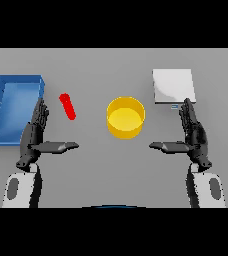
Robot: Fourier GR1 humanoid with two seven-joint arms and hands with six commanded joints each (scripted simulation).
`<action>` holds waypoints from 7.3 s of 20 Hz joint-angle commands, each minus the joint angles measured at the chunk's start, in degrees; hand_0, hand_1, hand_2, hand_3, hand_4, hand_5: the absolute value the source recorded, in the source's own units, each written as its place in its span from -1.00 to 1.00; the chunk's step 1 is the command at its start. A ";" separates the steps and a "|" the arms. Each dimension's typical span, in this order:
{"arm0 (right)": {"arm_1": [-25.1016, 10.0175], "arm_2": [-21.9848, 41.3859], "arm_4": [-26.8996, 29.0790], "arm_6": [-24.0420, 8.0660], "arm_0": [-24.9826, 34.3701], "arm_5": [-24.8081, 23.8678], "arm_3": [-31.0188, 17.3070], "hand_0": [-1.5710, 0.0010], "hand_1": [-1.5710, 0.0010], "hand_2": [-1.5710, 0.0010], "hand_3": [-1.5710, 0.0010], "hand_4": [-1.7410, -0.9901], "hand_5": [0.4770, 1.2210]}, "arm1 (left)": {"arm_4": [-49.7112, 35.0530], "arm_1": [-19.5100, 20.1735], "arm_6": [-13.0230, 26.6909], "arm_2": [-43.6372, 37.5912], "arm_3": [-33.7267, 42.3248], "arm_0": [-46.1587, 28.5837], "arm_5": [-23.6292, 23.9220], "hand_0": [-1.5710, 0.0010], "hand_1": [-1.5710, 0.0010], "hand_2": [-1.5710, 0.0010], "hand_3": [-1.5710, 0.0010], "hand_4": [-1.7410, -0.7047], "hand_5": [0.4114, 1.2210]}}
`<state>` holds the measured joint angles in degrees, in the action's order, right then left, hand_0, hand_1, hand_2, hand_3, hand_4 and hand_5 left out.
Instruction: Pick up the red beaker and tilt it to pour out 1 green nut into yellow bowl. Pick up the yellow bowl and place it on the metallic measuring scale.
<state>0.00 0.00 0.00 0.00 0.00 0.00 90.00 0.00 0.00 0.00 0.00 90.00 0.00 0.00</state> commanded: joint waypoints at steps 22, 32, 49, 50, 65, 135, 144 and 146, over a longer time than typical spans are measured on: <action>-4.42 5.25 -10.24 6.35 -4.84 -0.63 6.92 1.00 1.00 1.00 1.00 0.16 -0.46 | 7.46 3.47 3.56 4.26 -3.46 4.78 -1.76 1.00 1.00 1.00 1.00 -0.30 -0.19; -4.71 4.43 -8.97 5.40 -5.02 -0.07 6.84 1.00 1.00 1.00 1.00 0.07 -0.43 | 7.48 3.11 -0.62 -0.29 -21.46 16.84 -0.54 1.00 1.00 1.00 1.00 -0.21 -0.25; -5.26 4.11 -9.27 4.51 -4.84 -0.26 7.29 1.00 1.00 1.00 1.00 0.21 -0.45 | 7.39 0.54 -4.84 -3.88 -34.98 27.67 3.21 0.13 0.11 0.09 0.10 -0.42 0.33; -5.26 4.20 -9.46 4.37 -4.78 -0.34 7.31 1.00 1.00 1.00 1.00 0.22 -0.45 | 8.77 0.69 -5.06 -3.62 -36.07 28.25 4.74 -0.09 -0.11 -0.13 -0.12 -0.42 0.46; -5.18 4.84 -10.61 7.18 -4.19 -0.38 6.31 1.00 1.00 1.00 1.00 0.31 -0.48 | 9.23 1.64 -8.14 -0.25 -28.87 29.24 8.40 -0.97 -0.97 -0.97 -0.97 -0.95 0.69; -4.17 6.50 -16.65 7.07 -2.61 -4.64 5.45 1.00 1.00 1.00 1.00 0.59 -0.58 | 32.70 21.44 -1.25 52.55 -81.06 99.94 -6.14 -1.00 -1.00 -1.00 -0.80 -0.99 1.00; -4.13 5.72 -10.81 9.52 -2.89 -0.42 4.69 1.00 1.00 1.00 1.00 0.64 -0.53 | 6.41 31.80 5.46 35.93 -90.52 87.63 5.03 -1.00 -1.00 -1.00 -0.95 -1.00 1.00; -4.50 5.40 -9.64 10.11 -3.22 0.53 4.83 1.00 1.00 1.00 1.00 0.58 -0.50 | 2.41 32.34 9.10 33.84 -91.66 84.99 6.90 -1.00 -1.00 -1.00 -0.97 -1.00 1.00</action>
<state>-4.51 5.39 -9.63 10.14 -3.24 0.52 94.83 2.27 32.37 9.33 33.89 -1.70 84.89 6.81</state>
